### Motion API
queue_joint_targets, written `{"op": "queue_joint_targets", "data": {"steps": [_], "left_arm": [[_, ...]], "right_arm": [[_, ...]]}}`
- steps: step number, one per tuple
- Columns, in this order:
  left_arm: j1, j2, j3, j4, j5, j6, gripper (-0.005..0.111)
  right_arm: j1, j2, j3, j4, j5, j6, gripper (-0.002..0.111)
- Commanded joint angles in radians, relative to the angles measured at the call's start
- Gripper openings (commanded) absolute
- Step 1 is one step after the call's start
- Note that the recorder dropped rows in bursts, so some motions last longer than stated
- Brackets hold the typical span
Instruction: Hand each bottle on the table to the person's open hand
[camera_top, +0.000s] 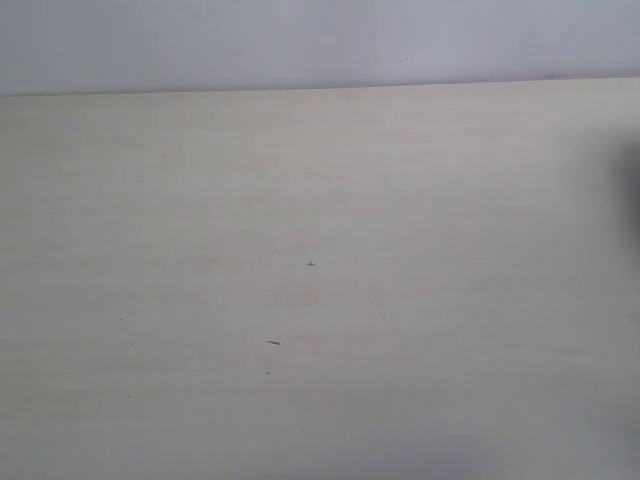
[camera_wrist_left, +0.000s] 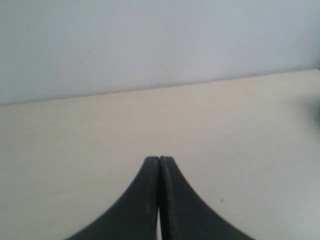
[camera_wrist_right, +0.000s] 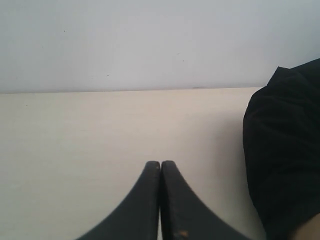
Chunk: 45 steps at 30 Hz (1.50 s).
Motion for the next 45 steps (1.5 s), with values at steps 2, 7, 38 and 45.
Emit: {"op": "queue_joint_targets", "data": {"steps": [2,7,38,45], "left_arm": [[0.202,-0.111,0.005,-0.092,0.036,-0.019,0.000],[0.312,-0.241,0.005,-0.109,0.135,-0.022,0.000],[0.336,-0.548,0.054,-0.097,0.276,0.087,0.000],[0.336,-0.548,0.231,-0.071,0.120,0.092,0.000]], "right_arm": [[-0.005,-0.005,0.004,-0.001,-0.003,-0.001,0.000],[-0.005,-0.005,0.004,-0.001,-0.003,-0.001,0.000],[-0.005,-0.005,0.004,-0.001,-0.003,-0.001,0.000],[-0.005,-0.005,0.004,-0.001,-0.003,-0.001,0.000]]}}
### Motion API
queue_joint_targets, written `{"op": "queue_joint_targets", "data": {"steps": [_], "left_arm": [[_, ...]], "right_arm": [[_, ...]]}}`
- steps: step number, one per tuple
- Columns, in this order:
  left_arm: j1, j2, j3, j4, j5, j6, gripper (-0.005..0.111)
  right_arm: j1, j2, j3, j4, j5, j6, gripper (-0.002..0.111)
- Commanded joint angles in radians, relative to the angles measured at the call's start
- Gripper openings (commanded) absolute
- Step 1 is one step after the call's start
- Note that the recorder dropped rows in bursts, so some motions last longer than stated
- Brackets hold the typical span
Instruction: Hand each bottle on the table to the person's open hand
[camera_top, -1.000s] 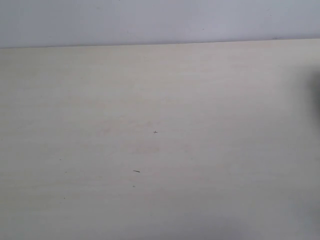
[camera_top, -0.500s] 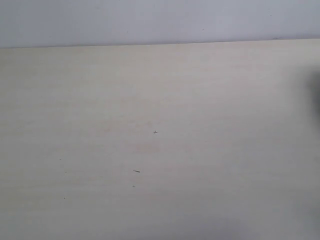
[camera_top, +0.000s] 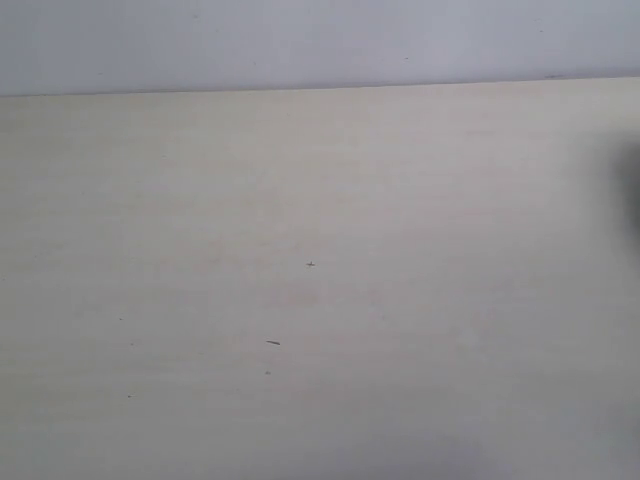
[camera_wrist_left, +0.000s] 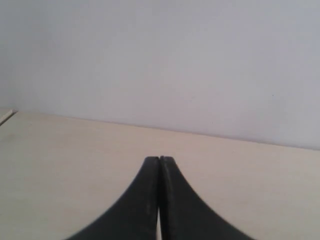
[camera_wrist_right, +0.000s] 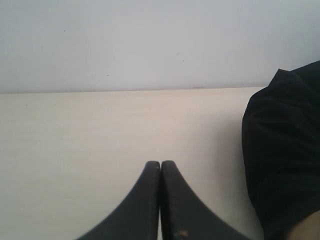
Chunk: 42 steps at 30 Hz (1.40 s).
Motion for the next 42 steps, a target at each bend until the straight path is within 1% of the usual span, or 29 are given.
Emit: {"op": "queue_joint_targets", "data": {"steps": [1,5,9,16,42], "left_arm": [[0.003,-0.003,0.115,0.013,-0.117,0.019,0.000],[0.003,-0.003,0.189,0.013,-0.128,0.029,0.000],[0.003,-0.003,0.249,0.013,-0.179,0.041,0.000],[0.003,-0.003,0.340,0.013,-0.181,0.056,0.000],[0.003,-0.003,0.340,0.013,-0.168,0.059,0.000]], "right_arm": [[-0.005,-0.005,0.004,-0.001,-0.003,-0.001,0.000],[-0.005,-0.005,0.004,-0.001,-0.003,-0.001,0.000],[-0.005,-0.005,0.004,-0.001,-0.003,-0.001,0.000],[-0.005,-0.005,0.004,-0.001,-0.003,-0.001,0.000],[-0.005,-0.005,0.004,-0.001,-0.003,-0.001,0.000]]}}
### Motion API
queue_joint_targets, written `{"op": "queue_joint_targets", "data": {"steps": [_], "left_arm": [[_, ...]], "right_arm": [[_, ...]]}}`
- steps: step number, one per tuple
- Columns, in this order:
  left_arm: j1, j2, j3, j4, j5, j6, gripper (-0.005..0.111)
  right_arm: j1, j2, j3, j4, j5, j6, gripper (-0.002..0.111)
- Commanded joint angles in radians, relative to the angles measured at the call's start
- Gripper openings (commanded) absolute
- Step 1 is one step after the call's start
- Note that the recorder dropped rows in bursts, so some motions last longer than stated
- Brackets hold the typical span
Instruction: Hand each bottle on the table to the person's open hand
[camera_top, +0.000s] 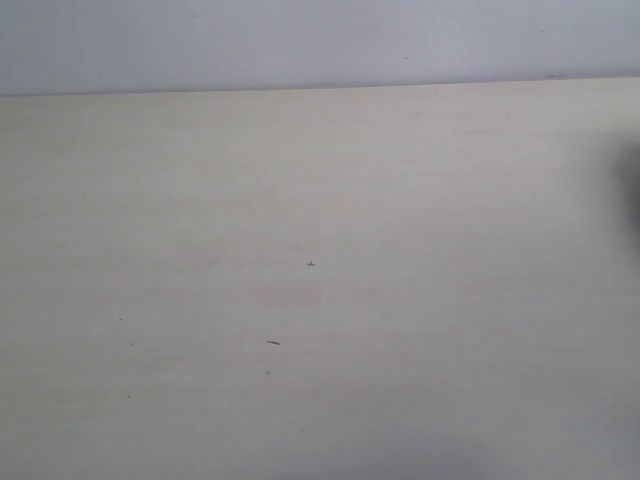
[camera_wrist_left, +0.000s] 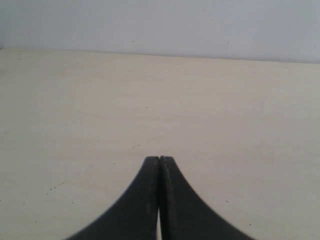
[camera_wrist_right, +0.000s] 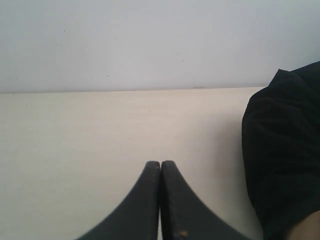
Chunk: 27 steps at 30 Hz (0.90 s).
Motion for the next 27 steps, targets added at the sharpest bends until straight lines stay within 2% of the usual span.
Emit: {"op": "queue_joint_targets", "data": {"steps": [1,27], "left_arm": [[0.003,-0.005,0.002,0.003,-0.003,0.006,0.000],[0.023,-0.005,0.002,0.003,-0.003,0.006,0.000]], "right_arm": [[-0.005,-0.005,0.004,-0.001,-0.005,-0.001,0.000],[-0.005,-0.005,0.004,-0.002,-0.005,-0.001,0.000]]}}
